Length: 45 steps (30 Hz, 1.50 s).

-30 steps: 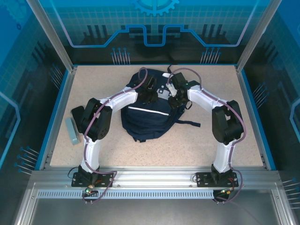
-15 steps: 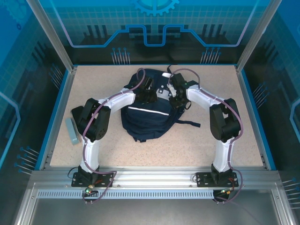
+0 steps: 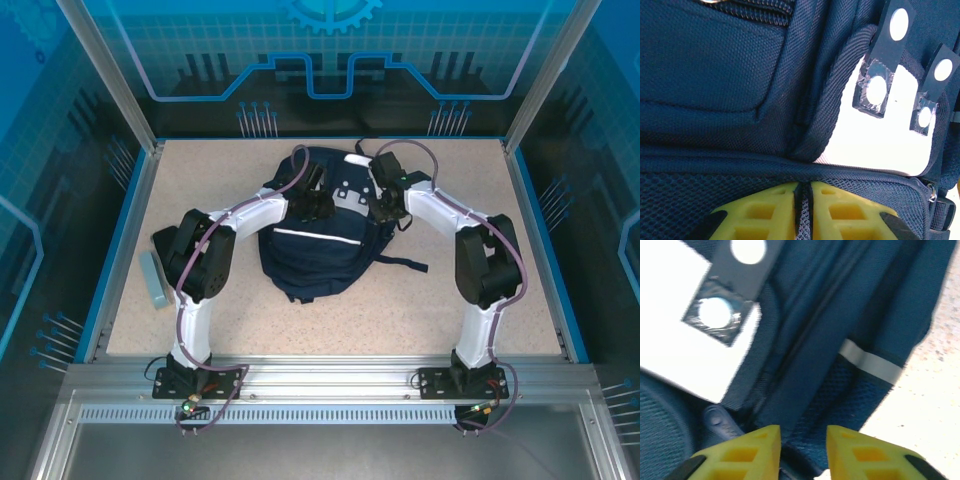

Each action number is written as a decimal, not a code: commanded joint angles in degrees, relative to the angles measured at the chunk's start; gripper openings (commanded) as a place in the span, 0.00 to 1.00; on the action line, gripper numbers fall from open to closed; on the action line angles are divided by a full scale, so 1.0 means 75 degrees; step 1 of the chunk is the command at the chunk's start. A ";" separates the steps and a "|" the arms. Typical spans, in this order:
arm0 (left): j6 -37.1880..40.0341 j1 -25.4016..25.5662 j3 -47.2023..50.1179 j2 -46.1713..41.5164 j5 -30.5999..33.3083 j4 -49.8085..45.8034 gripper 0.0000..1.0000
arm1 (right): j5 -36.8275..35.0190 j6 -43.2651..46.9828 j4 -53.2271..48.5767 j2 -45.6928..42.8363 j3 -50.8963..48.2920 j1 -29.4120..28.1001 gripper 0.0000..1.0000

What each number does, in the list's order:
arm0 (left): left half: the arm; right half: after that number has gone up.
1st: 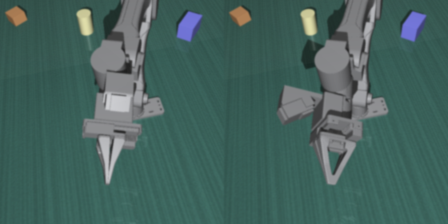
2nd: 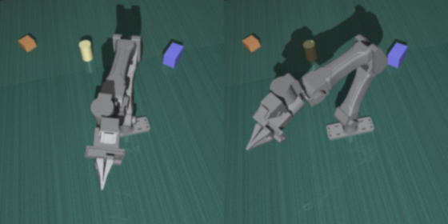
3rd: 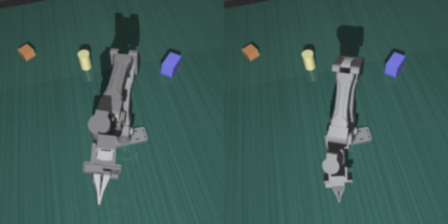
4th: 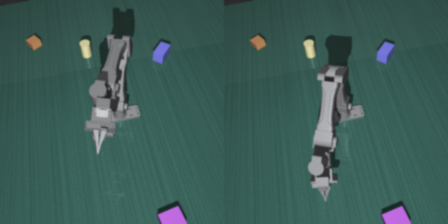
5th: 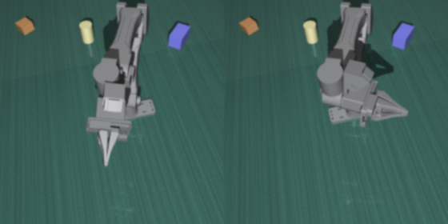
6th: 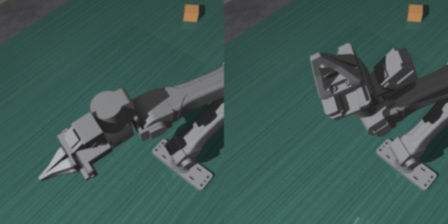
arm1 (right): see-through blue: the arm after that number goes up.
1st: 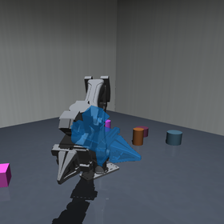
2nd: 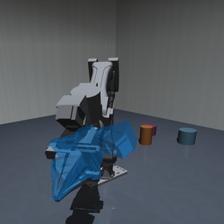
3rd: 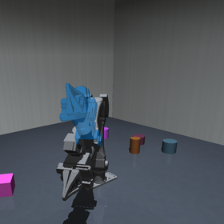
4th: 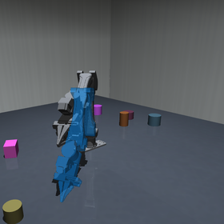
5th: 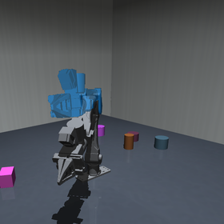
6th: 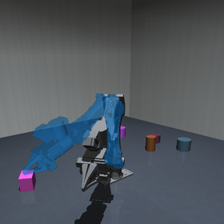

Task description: Pack books, pencil case, and school supplies into a backpack

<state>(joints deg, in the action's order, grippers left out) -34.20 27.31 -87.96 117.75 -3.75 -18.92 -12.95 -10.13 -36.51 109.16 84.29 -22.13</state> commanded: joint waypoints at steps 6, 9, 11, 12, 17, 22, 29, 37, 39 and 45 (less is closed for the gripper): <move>0.0712 -0.0639 0.1297 -0.0554 0.0301 -0.1184 0.24 | 0.1732 0.0543 -0.0222 -0.0170 -0.0156 0.0000 0.38; 0.0784 -0.0922 0.1761 -0.0828 0.0185 -0.1060 0.26 | 0.1853 0.0763 -0.0285 -0.0011 -0.0030 -0.0106 0.38; 0.0877 -0.1100 0.1899 -0.0848 0.0068 -0.1067 0.27 | 0.1937 0.1072 -0.0367 0.0096 0.0102 -0.0260 0.38; 0.0926 -0.1178 0.1912 -0.0819 0.0049 -0.1130 0.27 | 0.1925 0.1209 -0.0420 0.0156 0.0176 -0.0360 0.38; 0.1136 -0.1354 0.1922 -0.0891 -0.0191 -0.1133 0.29 | 0.2123 0.1631 -0.0441 0.0251 0.0300 -0.0808 0.41; 0.1281 -0.1368 0.1753 -0.1260 -0.0469 -0.1168 0.33 | 0.2306 0.1792 -0.0316 0.0214 0.0239 -0.1218 0.45; 0.1237 -0.1484 0.1696 -0.1866 -0.0263 -0.1283 0.37 | 0.2162 0.1880 -0.0151 0.0514 0.0423 -0.1382 0.47; 0.1114 -0.1661 0.1781 -0.1414 0.0503 -0.1525 0.36 | 0.1703 0.2052 -0.0165 0.1128 0.0851 -0.1396 0.44; 0.1111 -0.1672 0.1766 -0.1258 0.0607 -0.1596 0.35 | 0.1374 0.2025 -0.0152 0.1215 0.0878 -0.1401 0.42; 0.1069 -0.1742 0.1639 -0.0757 0.0903 -0.1813 0.32 | -0.0495 0.1687 0.0836 0.0916 0.0288 -0.1642 0.25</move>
<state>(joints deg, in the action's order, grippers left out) -25.98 15.73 -76.62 107.13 -1.91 -26.81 -6.04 4.19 -35.81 116.40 88.64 -33.82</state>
